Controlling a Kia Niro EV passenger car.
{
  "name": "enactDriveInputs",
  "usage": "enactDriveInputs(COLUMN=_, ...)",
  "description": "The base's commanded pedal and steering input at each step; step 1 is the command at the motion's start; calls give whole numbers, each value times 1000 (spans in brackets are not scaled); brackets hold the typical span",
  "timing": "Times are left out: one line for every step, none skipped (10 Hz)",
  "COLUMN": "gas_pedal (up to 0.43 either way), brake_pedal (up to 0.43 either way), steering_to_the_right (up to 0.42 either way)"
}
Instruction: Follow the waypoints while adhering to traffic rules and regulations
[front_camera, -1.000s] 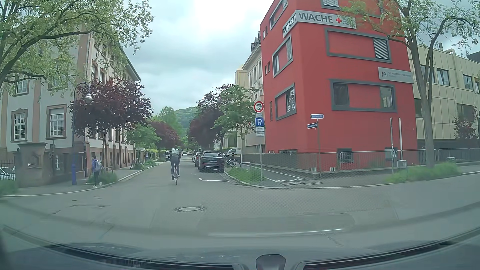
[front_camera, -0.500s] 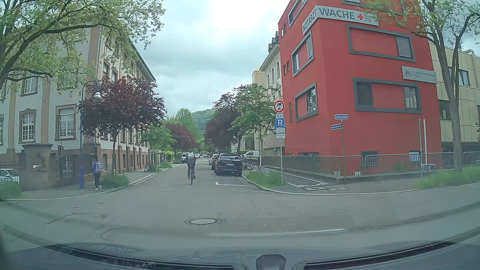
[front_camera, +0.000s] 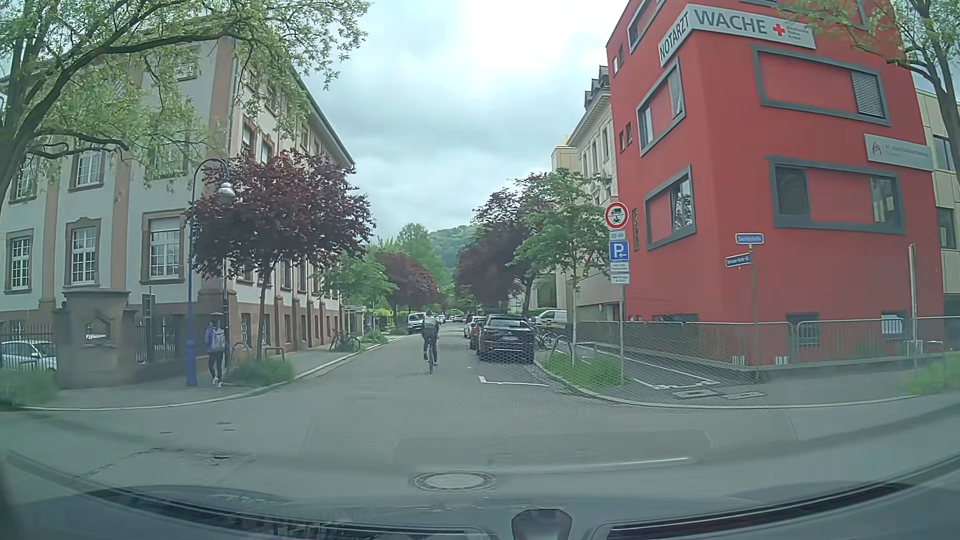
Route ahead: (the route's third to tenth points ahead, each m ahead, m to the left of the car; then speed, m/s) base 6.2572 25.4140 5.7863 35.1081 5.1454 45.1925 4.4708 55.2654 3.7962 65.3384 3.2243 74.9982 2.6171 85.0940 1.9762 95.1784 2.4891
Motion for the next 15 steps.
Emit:
enactDriveInputs(gas_pedal=197, brake_pedal=0, steering_to_the_right=-382)
enactDriveInputs(gas_pedal=197, brake_pedal=0, steering_to_the_right=-416)
enactDriveInputs(gas_pedal=197, brake_pedal=0, steering_to_the_right=-459)
enactDriveInputs(gas_pedal=197, brake_pedal=0, steering_to_the_right=-501)
enactDriveInputs(gas_pedal=197, brake_pedal=0, steering_to_the_right=-540)
enactDriveInputs(gas_pedal=197, brake_pedal=0, steering_to_the_right=-580)
enactDriveInputs(gas_pedal=197, brake_pedal=0, steering_to_the_right=-619)
enactDriveInputs(gas_pedal=197, brake_pedal=0, steering_to_the_right=-648)
enactDriveInputs(gas_pedal=189, brake_pedal=0, steering_to_the_right=-659)
enactDriveInputs(gas_pedal=130, brake_pedal=0, steering_to_the_right=-662)
enactDriveInputs(gas_pedal=110, brake_pedal=0, steering_to_the_right=-664)
enactDriveInputs(gas_pedal=110, brake_pedal=0, steering_to_the_right=-673)
enactDriveInputs(gas_pedal=67, brake_pedal=0, steering_to_the_right=-684)
enactDriveInputs(gas_pedal=67, brake_pedal=0, steering_to_the_right=-691)
enactDriveInputs(gas_pedal=67, brake_pedal=0, steering_to_the_right=-691)
